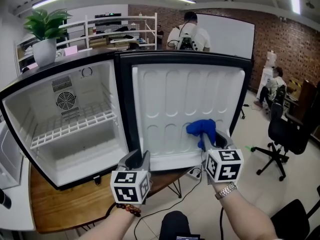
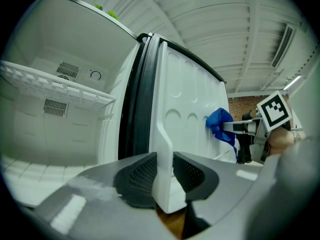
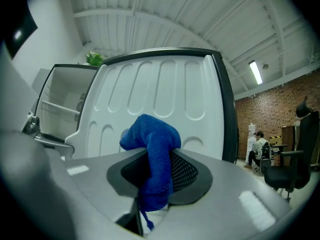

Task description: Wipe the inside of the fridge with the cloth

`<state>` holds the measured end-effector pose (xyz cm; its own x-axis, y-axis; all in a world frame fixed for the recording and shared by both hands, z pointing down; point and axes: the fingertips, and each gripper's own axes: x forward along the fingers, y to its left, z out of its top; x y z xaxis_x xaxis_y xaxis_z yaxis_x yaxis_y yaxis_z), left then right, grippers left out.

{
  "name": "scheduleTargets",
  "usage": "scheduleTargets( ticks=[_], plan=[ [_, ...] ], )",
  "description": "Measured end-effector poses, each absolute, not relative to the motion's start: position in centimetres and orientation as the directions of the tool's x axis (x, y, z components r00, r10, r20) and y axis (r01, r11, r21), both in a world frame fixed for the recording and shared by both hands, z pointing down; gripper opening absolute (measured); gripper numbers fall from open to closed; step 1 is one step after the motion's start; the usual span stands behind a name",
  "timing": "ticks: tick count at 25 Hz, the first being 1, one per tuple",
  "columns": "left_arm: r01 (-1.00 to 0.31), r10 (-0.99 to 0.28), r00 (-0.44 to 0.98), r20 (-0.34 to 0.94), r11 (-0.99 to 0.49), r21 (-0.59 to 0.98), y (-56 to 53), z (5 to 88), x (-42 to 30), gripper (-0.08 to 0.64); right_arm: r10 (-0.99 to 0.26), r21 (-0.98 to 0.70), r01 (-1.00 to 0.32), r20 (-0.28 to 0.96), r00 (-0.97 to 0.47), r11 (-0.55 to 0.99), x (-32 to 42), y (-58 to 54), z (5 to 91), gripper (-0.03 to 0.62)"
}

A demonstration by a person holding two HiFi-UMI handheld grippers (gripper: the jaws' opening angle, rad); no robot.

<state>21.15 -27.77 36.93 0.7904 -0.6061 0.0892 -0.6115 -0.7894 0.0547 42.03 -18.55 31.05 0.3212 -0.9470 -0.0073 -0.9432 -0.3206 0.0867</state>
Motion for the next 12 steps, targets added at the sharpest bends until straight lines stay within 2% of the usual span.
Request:
scheduleTargets(
  ticks=[12],
  plan=[
    [-0.614,-0.608,0.789,0.09,-0.787,0.059,-27.8,37.0,21.1,0.107,-0.905,0.062,-0.904,0.003,0.424,-0.423,47.1,-15.7,31.3,0.1]
  ],
)
